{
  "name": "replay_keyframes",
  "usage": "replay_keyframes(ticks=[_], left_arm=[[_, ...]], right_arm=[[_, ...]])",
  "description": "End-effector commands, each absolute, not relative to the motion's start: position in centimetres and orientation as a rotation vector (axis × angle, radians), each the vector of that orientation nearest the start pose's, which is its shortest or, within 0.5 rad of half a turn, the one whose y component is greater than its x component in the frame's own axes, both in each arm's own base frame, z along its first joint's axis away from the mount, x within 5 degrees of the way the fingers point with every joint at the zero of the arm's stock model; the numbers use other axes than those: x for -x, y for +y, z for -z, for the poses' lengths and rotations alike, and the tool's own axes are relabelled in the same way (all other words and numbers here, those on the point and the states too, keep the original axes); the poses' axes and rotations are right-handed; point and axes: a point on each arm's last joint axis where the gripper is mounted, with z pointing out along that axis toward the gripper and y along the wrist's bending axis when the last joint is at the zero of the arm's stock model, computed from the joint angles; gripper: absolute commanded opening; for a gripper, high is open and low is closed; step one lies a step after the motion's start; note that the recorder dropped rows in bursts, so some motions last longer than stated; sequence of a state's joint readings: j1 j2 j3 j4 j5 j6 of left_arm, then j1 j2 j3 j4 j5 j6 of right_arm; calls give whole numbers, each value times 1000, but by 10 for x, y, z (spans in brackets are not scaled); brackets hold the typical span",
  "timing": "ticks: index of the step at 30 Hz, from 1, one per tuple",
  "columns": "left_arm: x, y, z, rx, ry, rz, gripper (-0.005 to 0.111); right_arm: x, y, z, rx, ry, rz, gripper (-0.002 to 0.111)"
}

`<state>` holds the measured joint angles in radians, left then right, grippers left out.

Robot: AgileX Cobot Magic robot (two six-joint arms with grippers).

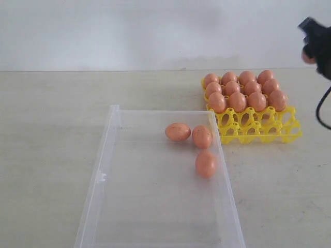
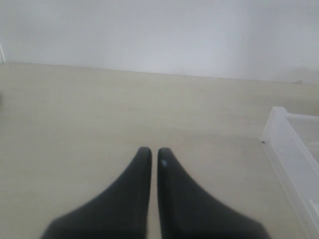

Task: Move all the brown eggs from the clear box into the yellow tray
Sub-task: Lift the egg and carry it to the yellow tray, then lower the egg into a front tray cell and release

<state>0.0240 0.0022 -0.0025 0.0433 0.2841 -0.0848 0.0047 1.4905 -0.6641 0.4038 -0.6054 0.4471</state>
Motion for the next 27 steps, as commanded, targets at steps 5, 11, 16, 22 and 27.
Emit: replay_keyframes(ticks=[5,11,16,22,27], left_arm=[[-55,3,-188,70,1759,2,4],[-55,3,-188,70,1759,2,4],[-55,3,-188,70,1759,2,4],[-55,3,-188,70,1759,2,4],[-55,3,-188,70,1759,2,4]], right_arm=[[-345,-55,-224,-58,1665,-1073,0],[-367,-43,-176,134,1874,-1148,0],[-375,-18,-158,300,1848,-1089,0],[-381,11,-139,476,1933,-905,0],[-384,20,-132,563,1968,-782,0]])
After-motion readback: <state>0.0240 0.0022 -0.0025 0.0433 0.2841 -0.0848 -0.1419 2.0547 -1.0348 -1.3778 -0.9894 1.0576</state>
